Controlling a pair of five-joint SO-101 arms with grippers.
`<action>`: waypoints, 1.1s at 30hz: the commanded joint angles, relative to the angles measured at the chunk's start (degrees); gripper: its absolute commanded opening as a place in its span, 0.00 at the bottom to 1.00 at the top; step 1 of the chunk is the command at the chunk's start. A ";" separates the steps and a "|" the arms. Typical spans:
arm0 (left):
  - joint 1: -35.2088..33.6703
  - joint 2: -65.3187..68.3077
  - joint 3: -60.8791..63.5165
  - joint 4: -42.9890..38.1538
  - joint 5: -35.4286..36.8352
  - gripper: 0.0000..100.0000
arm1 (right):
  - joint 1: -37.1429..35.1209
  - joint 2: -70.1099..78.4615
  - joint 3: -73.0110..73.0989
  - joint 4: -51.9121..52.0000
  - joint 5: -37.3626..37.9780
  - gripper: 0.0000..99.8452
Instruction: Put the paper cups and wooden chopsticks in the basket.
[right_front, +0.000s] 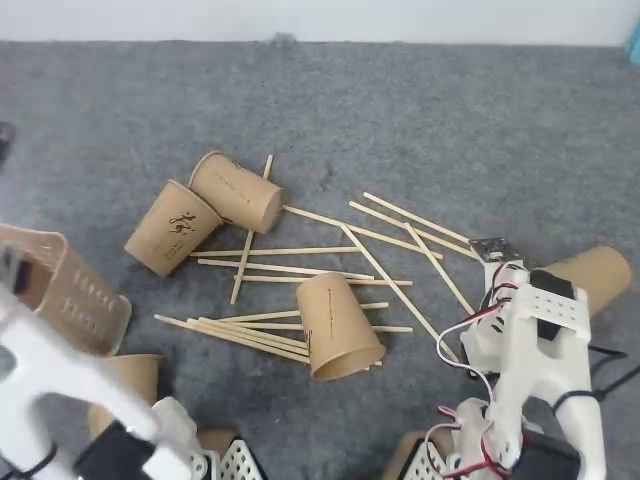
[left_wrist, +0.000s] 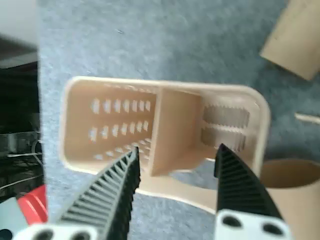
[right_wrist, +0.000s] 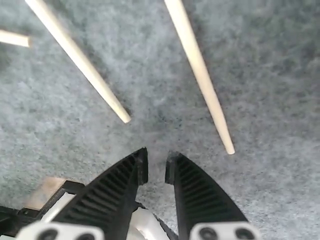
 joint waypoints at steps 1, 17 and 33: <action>-0.53 -1.32 5.58 -3.60 -1.23 0.23 | 0.48 -1.80 -0.09 0.04 1.14 0.07; -0.26 29.54 -9.01 -5.89 -1.41 0.22 | 0.75 -1.80 -0.09 0.04 1.14 0.07; 2.20 27.25 -17.27 -0.53 7.21 0.01 | 0.75 -1.80 -0.09 0.04 0.88 0.07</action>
